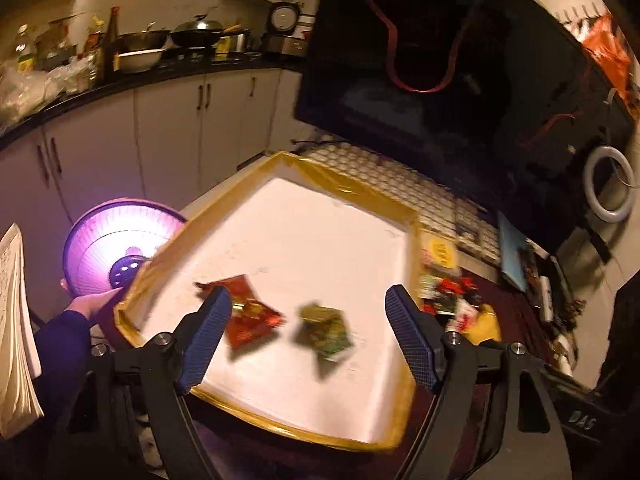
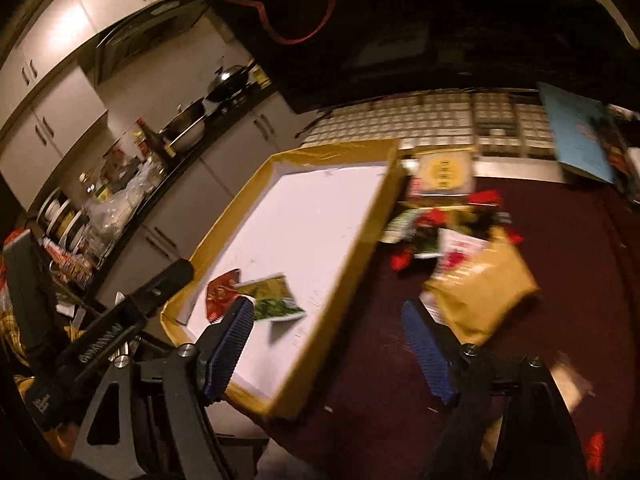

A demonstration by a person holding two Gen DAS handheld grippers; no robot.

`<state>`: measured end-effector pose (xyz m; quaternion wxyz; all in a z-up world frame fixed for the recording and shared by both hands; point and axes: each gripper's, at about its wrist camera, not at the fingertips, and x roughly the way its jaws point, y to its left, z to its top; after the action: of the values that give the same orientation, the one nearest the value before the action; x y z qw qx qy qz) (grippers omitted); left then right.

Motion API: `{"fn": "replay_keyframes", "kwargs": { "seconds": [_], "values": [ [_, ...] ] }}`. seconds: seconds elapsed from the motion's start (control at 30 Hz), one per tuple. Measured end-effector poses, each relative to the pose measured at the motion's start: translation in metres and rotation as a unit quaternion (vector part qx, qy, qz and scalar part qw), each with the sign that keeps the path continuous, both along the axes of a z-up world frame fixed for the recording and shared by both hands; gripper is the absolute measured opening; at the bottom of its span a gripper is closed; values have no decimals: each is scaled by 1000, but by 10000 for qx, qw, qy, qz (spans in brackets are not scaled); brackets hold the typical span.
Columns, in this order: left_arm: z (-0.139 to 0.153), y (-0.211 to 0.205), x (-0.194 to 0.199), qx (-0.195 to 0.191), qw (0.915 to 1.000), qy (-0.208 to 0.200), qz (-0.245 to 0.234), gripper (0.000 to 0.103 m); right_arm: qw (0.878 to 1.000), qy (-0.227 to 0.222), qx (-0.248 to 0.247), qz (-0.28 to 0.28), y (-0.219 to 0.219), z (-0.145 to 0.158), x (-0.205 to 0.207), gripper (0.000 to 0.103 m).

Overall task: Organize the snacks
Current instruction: 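Grasp the red candy with the right tool while the left reaches the clear cake packet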

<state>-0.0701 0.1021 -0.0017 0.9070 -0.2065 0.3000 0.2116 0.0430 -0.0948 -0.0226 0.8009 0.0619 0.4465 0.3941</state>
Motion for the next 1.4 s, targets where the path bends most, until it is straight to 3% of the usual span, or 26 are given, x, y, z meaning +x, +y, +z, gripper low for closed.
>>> {"fn": "replay_keyframes", "kwargs": {
  "seconds": [0.13, 0.37, 0.5, 0.63, 0.73, 0.83, 0.97, 1.23, 1.33, 1.4],
  "values": [
    [12, -16, 10, -274, 9974, -118, -661, 80, 9996, 140, 2, -258, -35, 0, 3, 82],
    [18, -34, 23, -518, 9917, -131, -1168, 80, 9968, 80, -46, -793, -81, 1, 7, 84],
    [23, -45, 23, -381, 9929, -127, -1124, 80, 9953, 203, -169, -934, -99, -2, 14, 84],
    [26, -75, 28, 152, 9921, -142, -1235, 80, 9934, -15, -324, -1100, -134, 3, 12, 84],
    [21, -99, 36, 212, 9865, -185, -1614, 80, 9889, -60, -538, -1381, -168, 3, 9, 84],
    [5, -125, 46, 148, 9782, 0, -2073, 80, 9856, 219, -565, -1576, -195, -7, 1, 83],
    [-16, -152, 51, 353, 9667, 276, -2519, 80, 9808, 387, -777, -1749, -206, -23, -17, 76],
    [-18, -137, 35, 373, 9709, 205, -2355, 80, 9796, 782, -980, -1571, -181, -49, -28, 55],
    [-21, -140, 36, 416, 9696, 223, -2401, 80, 9779, 730, -1144, -1594, -166, -56, -25, 54],
    [-24, -145, 38, 459, 9668, 271, -2499, 80, 9756, 582, -1345, -1634, -155, -61, -26, 46]
  ]
}}
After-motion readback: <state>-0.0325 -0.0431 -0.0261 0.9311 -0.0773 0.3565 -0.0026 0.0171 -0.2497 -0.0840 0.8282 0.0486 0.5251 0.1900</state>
